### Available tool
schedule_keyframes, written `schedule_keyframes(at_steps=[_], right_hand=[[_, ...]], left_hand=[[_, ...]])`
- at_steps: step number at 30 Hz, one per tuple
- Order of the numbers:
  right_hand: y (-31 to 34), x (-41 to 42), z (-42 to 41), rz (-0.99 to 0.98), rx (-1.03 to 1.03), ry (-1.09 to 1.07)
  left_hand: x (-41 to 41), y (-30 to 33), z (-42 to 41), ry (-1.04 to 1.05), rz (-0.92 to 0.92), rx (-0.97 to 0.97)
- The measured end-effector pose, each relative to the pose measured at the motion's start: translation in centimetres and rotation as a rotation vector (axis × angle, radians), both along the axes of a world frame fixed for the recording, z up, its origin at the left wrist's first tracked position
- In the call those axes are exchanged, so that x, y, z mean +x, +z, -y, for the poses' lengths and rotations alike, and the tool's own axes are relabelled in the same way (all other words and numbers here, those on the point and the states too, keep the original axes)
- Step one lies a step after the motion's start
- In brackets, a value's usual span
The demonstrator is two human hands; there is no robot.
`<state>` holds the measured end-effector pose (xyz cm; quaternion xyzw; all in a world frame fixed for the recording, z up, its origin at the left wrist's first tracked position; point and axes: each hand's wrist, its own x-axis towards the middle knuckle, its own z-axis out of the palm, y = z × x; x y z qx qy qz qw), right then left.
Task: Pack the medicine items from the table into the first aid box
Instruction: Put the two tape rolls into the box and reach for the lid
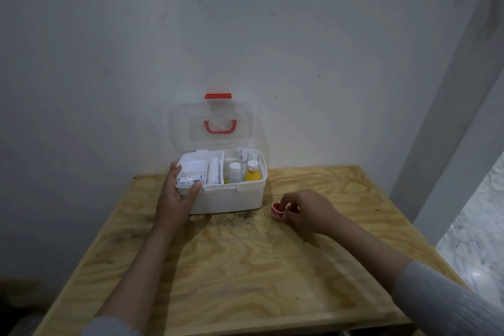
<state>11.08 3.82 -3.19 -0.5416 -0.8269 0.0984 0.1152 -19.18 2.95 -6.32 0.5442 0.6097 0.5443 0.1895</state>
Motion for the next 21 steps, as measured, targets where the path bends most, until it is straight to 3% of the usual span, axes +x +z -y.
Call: schedule_keyframes(at_steps=[12, 21], right_hand=[[6.9, -3.0, 0.5, -0.262, 0.268, 0.089], [10.4, -13.8, -4.2, -0.15, 0.322, 0.264]], left_hand=[[0.0, -0.2, -0.2, 0.0, 0.02, -0.004], [0.3, 0.2, 0.2, 0.01, 0.052, -0.01]])
